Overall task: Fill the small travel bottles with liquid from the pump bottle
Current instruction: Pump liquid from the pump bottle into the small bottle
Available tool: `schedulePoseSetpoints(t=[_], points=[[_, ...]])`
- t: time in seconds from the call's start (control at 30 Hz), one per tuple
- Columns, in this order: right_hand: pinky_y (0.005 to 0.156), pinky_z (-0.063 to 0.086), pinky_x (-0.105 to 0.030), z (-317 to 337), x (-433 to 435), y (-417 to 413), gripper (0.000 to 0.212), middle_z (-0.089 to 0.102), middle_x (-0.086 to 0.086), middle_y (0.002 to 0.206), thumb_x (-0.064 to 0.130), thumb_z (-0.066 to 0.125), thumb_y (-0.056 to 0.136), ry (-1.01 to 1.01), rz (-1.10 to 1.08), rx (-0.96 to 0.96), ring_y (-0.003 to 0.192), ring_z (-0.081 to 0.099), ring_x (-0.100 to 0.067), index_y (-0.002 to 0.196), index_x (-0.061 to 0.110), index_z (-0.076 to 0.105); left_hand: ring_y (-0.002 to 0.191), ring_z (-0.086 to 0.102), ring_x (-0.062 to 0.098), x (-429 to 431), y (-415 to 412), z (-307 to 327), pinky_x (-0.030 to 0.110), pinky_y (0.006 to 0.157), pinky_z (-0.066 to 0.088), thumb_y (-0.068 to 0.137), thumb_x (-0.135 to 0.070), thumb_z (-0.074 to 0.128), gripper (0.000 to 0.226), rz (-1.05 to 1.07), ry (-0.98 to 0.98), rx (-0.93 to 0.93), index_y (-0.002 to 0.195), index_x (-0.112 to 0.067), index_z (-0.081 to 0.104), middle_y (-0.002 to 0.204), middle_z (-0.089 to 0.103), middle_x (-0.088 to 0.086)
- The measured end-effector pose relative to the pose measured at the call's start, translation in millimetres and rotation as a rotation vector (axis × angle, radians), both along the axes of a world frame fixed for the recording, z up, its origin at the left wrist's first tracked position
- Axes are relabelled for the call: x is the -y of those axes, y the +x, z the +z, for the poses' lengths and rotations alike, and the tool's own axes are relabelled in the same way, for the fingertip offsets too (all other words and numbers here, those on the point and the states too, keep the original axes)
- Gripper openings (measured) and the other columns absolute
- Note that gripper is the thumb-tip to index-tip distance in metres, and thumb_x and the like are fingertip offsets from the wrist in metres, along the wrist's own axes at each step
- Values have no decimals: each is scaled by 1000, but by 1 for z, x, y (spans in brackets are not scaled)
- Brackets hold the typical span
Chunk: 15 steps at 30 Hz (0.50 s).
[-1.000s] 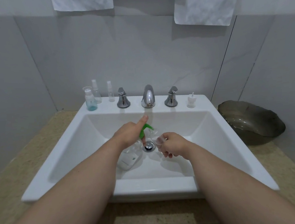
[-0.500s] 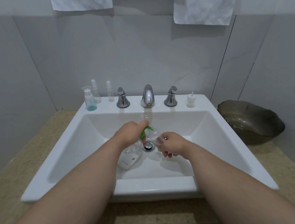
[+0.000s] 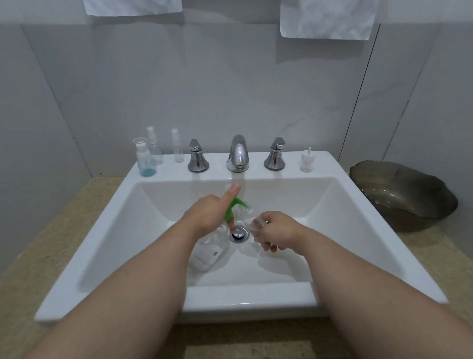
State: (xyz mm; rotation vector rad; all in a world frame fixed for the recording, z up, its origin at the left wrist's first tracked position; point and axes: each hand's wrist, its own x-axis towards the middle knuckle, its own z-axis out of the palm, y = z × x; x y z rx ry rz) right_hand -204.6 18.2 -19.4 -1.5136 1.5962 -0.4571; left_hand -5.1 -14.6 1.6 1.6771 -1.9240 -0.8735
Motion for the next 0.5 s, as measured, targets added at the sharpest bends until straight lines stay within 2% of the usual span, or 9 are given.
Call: schedulePoseSetpoints(t=[0.2,0.5], points=[[51,32,-26,0,1,0,10,66,-3,63,16,58,86,11,-3,-10,57,55,-19,96,18,59,92,64,23,0,-1,-1,48,103,47,77,-93,24,93,-23,-7,19,58,-20,79,92,71,0],[53,34,-27,1,0,1,10,66,-2,64,20,56,89,5,7,-21,59,55,-19,98,16,59,89,66,23,3,-3,-5,48,101,49,78,-81,35,79,-11,11,-36,56,-17,77,83,76,-1]])
